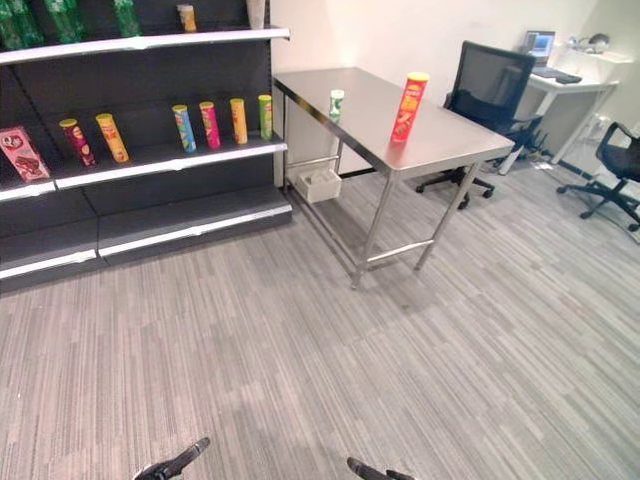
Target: Put the goods on the table back onto the shelves and tidy them up.
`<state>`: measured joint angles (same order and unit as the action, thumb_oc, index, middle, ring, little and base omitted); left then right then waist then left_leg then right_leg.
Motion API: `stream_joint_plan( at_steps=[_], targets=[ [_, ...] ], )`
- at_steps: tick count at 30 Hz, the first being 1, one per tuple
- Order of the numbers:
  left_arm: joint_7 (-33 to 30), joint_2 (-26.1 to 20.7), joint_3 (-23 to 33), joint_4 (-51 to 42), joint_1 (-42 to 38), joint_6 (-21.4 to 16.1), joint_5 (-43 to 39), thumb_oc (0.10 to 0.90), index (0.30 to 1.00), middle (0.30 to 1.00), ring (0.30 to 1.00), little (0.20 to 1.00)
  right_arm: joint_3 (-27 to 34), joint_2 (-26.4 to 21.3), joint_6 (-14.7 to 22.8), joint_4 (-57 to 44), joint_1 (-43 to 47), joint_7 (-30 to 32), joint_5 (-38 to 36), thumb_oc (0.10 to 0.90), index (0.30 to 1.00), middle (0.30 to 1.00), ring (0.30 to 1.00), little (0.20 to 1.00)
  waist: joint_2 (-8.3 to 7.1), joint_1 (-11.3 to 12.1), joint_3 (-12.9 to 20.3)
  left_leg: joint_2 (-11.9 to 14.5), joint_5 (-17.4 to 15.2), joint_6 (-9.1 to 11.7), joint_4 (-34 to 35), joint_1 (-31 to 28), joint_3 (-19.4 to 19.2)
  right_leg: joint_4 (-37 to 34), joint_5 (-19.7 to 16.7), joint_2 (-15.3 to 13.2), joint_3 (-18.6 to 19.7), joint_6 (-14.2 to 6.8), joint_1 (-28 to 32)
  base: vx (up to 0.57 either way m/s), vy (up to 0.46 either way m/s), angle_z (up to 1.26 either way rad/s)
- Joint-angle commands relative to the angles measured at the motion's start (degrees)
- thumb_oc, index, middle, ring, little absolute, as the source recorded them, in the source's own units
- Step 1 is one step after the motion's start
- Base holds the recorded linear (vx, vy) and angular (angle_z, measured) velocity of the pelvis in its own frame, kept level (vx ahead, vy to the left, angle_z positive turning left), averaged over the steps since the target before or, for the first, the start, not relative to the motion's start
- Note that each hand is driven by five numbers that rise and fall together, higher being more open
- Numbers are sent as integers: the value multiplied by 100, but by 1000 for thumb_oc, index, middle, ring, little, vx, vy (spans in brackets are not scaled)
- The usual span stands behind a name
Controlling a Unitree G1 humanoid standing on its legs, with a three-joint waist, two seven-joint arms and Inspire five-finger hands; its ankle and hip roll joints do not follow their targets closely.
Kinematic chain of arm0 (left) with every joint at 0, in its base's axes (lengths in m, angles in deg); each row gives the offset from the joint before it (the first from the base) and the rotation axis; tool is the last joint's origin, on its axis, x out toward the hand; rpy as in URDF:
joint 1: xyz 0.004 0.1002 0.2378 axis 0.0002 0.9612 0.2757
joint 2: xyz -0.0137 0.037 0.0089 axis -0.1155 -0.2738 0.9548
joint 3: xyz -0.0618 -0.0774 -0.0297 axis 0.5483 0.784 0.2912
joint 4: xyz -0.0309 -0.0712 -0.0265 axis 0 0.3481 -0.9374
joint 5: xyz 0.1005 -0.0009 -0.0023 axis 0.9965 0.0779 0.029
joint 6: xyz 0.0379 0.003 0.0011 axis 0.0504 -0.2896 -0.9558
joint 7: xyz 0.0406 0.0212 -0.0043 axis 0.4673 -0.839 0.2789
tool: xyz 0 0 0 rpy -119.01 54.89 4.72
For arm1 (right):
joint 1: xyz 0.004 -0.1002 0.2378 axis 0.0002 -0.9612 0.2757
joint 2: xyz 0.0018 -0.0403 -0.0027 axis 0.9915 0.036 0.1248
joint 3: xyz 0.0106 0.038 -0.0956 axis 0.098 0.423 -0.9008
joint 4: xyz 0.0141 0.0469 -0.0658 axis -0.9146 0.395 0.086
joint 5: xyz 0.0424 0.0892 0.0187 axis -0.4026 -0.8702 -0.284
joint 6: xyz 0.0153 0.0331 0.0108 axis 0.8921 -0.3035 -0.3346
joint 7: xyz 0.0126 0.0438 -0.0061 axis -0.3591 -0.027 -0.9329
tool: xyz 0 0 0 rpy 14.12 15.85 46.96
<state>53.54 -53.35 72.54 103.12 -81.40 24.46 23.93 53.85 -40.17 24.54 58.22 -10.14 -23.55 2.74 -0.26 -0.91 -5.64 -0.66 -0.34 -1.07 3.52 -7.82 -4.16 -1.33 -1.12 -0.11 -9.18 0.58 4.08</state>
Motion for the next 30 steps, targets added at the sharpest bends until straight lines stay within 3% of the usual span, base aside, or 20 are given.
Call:
stream_joint_plan(
  at_steps=[1, 27, 29, 30],
  targets=[
    [54, -124, -59, -20, -341, -205, -5, 800, 900, 900, 900, 900, 1, -250, 175, 21, 315, 45, -121, 800, 900, 900, 900, 900, -52, -40, -145, 410, -84, 492, 148, -70, -349, -367, 10, -498, -41, -828, 352, 0, 0, 0],
    [-52, -156, -57, -97, -387, -175, -5, 800, 900, 900, 900, 900, -102, -309, 174, -226, 274, 38, -55, 800, 900, 900, 900, 900, -36, -53, -242, 575, 0, 578, 148, -119, -311, -367, 144, -331, -30, -711, 368, 9, -31, 1],
    [-52, -159, -60, -64, -387, -176, 10, 800, 900, 900, 900, 900, -91, -316, 181, -226, 274, 42, -74, 800, 900, 900, 900, 900, -37, -56, -259, 590, 6, 586, 100, -97, -306, -367, 152, -316, -27, -695, 366, -2, -90, 0],
    [-48, -144, -59, 9, -398, -157, -1, 800, 900, 900, 900, 900, -44, -341, 213, -290, 270, 59, -174, 800, 900, 900, 900, 900, -68, -69, -338, 621, -65, 611, -305, 126, -260, -367, 171, -280, -10, -628, 356, -20, -139, 2]
  ],
)
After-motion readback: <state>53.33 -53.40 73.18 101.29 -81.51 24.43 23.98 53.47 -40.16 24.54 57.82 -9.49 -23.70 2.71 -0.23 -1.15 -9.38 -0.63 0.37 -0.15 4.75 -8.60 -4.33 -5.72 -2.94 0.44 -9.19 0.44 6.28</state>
